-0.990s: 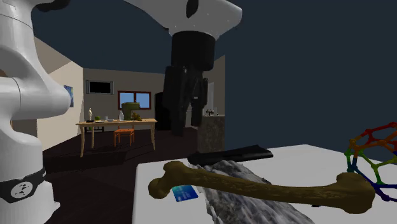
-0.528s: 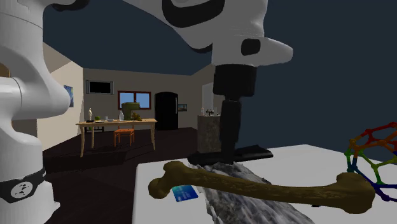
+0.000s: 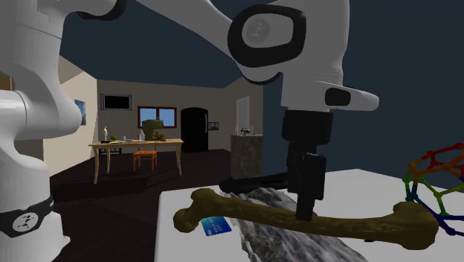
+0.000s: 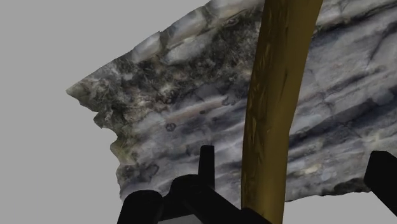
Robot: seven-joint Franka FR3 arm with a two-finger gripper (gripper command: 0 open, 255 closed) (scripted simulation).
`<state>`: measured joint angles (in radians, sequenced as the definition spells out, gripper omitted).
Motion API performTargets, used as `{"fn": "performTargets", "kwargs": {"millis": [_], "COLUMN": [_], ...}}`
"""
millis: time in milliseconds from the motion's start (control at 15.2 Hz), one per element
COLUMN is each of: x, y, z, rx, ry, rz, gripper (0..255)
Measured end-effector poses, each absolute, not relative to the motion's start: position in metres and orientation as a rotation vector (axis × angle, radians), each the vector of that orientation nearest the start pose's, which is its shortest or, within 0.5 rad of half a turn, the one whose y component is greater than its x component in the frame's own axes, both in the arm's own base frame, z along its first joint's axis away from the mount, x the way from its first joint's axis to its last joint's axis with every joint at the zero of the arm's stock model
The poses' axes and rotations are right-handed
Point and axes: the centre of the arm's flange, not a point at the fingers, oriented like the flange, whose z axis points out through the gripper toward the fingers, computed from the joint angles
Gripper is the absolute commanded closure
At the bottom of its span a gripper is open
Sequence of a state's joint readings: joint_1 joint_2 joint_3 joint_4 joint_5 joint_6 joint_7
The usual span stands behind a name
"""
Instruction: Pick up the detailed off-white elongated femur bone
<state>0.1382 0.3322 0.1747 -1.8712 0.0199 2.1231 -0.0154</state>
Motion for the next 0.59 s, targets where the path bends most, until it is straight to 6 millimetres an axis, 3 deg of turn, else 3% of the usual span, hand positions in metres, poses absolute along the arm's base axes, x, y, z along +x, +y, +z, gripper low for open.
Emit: {"fn": "performTargets", "kwargs": {"millis": [330, 396, 594], "x": [0.59, 0.59, 0.59], "y": [0.186, 0.186, 0.186], "z": [0.311, 0.31, 0.309], "rx": [-3.04, -3.04, -3.04], "ry": [-0.476, -0.476, -0.476], "rz": [0.131, 0.131, 0.13], "gripper": [0, 255, 255]}}
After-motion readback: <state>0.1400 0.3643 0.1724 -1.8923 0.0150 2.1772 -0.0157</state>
